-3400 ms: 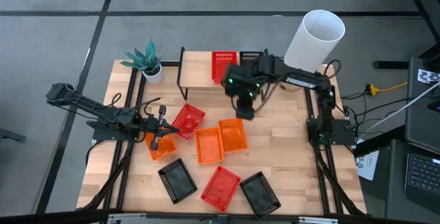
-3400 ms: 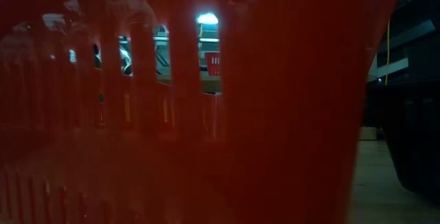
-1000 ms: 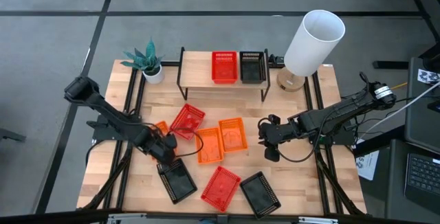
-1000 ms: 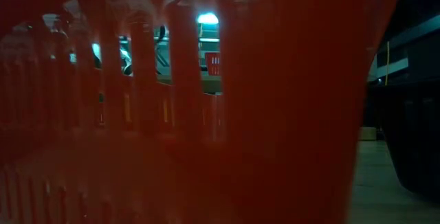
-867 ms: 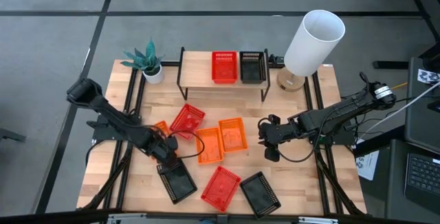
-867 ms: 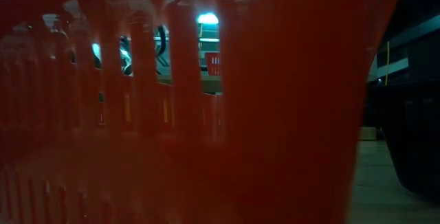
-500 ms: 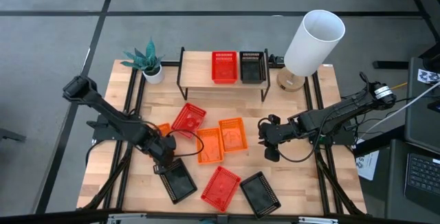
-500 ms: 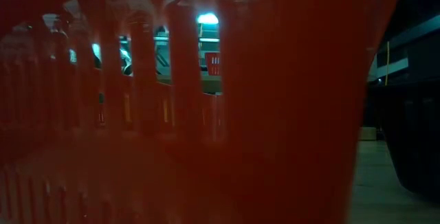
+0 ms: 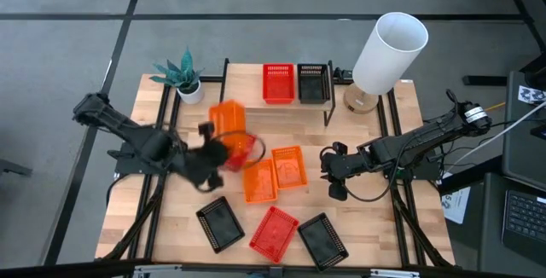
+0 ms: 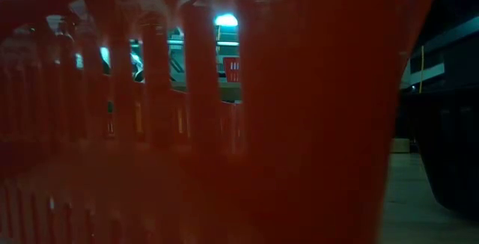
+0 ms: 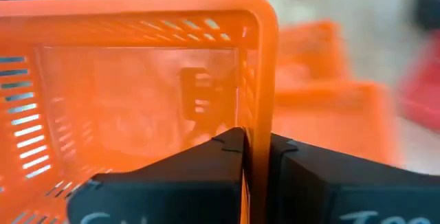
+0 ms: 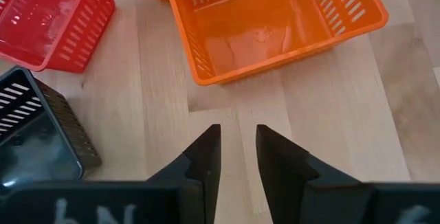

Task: Stack baskets on shelf by color
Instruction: Put the left orange bin on the shelf, then stack the top red bin on the red bin on the shelf

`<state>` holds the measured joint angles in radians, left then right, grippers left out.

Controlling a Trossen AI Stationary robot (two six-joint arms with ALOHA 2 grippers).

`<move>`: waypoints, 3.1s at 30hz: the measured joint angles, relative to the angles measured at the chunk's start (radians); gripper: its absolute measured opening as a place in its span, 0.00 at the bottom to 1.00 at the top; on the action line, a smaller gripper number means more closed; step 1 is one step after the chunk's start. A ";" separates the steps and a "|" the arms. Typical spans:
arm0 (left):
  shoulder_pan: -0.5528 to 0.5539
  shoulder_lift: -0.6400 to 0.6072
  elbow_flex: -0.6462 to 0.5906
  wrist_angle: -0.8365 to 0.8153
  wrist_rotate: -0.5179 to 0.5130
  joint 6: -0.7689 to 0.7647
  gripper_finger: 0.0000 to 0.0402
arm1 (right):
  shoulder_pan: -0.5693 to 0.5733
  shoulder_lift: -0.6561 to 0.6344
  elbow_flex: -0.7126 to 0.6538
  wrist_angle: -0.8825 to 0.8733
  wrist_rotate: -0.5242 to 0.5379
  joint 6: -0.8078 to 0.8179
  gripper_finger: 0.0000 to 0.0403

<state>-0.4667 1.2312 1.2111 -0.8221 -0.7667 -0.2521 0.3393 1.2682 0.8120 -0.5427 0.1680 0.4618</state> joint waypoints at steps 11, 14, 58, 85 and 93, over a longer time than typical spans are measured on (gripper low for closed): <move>0.634 0.038 0.044 0.057 0.433 0.485 0.00 | 0.000 0.000 0.000 0.000 -0.001 0.000 0.23; 0.797 0.071 0.044 0.062 0.550 0.560 0.00 | 0.000 0.000 0.000 0.000 -0.001 0.002 0.23; 0.893 0.221 0.268 0.051 0.695 0.614 0.28 | 0.000 0.000 0.000 -0.002 -0.004 0.004 0.23; 0.408 0.223 -0.047 -0.296 0.736 0.169 0.28 | 0.000 0.000 0.000 0.000 -0.003 0.004 0.23; 0.325 0.222 -0.198 -0.100 0.700 0.180 0.26 | 0.000 0.000 0.000 0.001 -0.003 0.005 0.23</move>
<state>-0.1420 1.4536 1.0135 -0.9226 -0.0663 -0.0719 0.3391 1.2686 0.8124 -0.5421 0.1650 0.4671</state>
